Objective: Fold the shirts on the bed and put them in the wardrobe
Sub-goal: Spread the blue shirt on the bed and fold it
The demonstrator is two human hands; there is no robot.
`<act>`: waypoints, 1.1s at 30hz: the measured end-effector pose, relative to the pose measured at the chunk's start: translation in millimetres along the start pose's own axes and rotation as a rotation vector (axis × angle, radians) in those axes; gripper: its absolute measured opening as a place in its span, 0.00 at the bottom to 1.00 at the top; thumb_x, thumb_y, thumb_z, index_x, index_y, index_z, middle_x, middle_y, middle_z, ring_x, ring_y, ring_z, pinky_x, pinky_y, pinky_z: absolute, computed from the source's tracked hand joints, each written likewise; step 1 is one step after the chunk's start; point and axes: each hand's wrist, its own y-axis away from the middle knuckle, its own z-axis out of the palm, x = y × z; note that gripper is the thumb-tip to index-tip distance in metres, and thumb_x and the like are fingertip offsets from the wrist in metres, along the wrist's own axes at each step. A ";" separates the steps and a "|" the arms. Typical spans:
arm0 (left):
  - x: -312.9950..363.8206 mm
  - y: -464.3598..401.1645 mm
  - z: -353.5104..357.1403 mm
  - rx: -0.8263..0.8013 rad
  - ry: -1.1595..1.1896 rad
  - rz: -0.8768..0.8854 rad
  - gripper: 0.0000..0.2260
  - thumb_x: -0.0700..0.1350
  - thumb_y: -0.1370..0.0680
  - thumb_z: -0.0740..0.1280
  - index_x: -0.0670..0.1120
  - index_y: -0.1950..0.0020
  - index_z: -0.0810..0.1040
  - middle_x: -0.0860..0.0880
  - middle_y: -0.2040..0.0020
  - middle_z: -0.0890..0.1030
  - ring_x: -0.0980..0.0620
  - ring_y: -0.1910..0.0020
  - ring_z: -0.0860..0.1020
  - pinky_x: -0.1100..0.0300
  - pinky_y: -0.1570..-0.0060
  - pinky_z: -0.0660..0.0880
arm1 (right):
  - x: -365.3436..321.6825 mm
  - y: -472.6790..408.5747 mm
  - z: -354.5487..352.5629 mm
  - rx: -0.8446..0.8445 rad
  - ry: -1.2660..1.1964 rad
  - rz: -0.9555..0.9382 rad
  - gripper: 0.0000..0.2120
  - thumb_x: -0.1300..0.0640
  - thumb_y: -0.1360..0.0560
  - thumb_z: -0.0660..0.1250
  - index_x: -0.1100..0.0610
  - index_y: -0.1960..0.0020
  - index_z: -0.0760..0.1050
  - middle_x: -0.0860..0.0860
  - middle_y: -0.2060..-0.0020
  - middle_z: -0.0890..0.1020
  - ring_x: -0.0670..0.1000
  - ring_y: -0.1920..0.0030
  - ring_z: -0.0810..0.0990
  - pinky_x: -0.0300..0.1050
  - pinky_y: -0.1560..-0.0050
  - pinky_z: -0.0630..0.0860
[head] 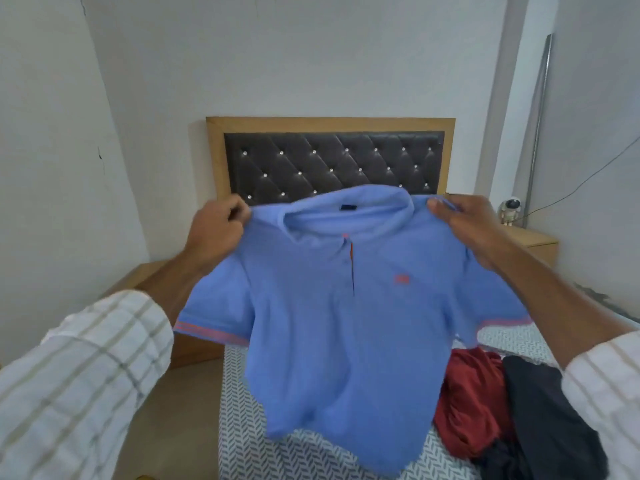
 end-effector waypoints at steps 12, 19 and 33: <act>-43.0 8.3 17.4 -0.658 0.025 -0.011 0.10 0.52 0.32 0.80 0.53 0.65 0.80 0.58 0.70 0.79 0.63 0.71 0.73 0.65 0.65 0.69 | 66.3 0.5 -2.6 -0.697 0.646 0.118 0.16 0.51 0.32 0.80 0.62 0.64 0.79 0.55 0.68 0.80 0.53 0.66 0.77 0.46 0.65 0.70; -108.6 12.2 83.8 -0.738 -0.599 0.001 0.08 0.48 0.29 0.69 0.44 0.64 0.77 0.46 0.65 0.78 0.42 0.60 0.78 0.50 0.59 0.77 | 133.8 -6.5 58.6 -0.615 0.554 0.372 0.18 0.59 0.25 0.71 0.61 0.70 0.69 0.54 0.79 0.68 0.50 0.82 0.64 0.38 0.76 0.61; -63.6 -120.4 91.1 0.074 0.104 -0.277 0.04 0.39 0.23 0.59 0.48 0.52 0.71 0.48 0.55 0.74 0.50 0.55 0.72 0.59 0.61 0.65 | 60.0 -140.5 90.1 0.071 -0.064 0.164 0.14 0.62 0.37 0.64 0.50 0.59 0.85 0.51 0.66 0.77 0.49 0.62 0.73 0.49 0.62 0.73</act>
